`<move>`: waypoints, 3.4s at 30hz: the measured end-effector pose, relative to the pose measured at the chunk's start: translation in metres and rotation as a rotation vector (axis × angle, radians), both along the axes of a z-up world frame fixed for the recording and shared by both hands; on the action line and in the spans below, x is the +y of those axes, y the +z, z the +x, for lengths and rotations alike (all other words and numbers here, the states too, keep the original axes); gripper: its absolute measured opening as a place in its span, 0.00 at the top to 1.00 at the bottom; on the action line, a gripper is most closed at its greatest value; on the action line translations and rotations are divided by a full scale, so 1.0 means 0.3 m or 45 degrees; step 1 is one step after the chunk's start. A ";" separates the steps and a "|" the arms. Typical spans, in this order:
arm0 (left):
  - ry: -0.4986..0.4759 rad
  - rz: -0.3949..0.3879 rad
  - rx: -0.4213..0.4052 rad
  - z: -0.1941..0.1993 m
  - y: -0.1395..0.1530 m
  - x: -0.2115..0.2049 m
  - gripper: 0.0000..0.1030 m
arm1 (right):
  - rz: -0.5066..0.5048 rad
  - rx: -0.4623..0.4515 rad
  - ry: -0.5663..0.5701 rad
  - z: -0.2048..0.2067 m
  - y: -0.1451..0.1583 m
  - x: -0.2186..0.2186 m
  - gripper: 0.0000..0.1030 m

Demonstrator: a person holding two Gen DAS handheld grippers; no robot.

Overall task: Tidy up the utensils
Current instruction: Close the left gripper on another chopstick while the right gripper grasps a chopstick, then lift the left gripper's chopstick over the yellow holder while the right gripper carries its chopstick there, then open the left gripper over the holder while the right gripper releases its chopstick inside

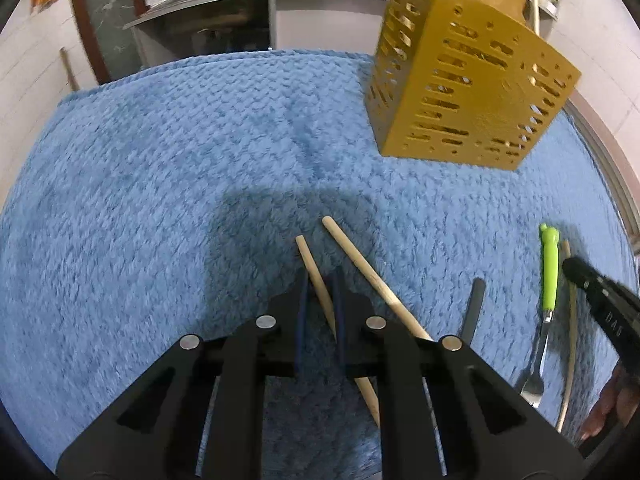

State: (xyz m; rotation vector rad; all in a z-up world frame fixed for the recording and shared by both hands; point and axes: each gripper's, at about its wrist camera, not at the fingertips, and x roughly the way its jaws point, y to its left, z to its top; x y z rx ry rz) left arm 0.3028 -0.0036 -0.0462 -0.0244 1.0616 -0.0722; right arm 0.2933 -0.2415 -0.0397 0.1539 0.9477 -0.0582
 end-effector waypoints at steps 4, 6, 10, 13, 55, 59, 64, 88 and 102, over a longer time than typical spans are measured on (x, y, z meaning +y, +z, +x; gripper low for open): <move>-0.033 0.008 0.031 0.013 0.000 -0.005 0.89 | 0.002 0.023 0.016 0.005 -0.004 0.001 0.93; -0.040 0.019 0.040 0.018 0.002 -0.009 0.89 | 0.007 0.034 0.016 0.016 -0.012 -0.004 0.93; -0.046 0.048 0.042 0.036 -0.005 -0.019 0.89 | -0.005 0.046 0.024 0.022 -0.014 -0.004 0.93; -0.039 0.053 0.048 0.041 -0.010 -0.023 0.89 | 0.021 0.063 0.026 0.034 -0.010 -0.017 0.93; -0.103 -0.093 -0.563 -0.194 0.498 0.025 0.96 | 0.106 -0.498 0.067 -0.186 0.429 -0.075 0.94; -0.107 -0.121 -0.587 -0.186 0.538 0.026 0.96 | 0.089 -0.553 0.074 -0.181 0.479 -0.071 0.94; -0.118 -0.159 -0.635 -0.153 0.633 0.015 0.96 | 0.080 -0.635 0.078 -0.143 0.595 -0.067 0.94; -0.139 -0.146 -0.761 0.277 0.805 -0.177 0.96 | 0.063 -0.964 0.102 0.301 0.806 0.012 0.94; -0.125 -0.124 -0.534 0.352 0.462 -0.138 0.96 | 0.007 -0.740 0.179 0.378 0.414 0.015 0.92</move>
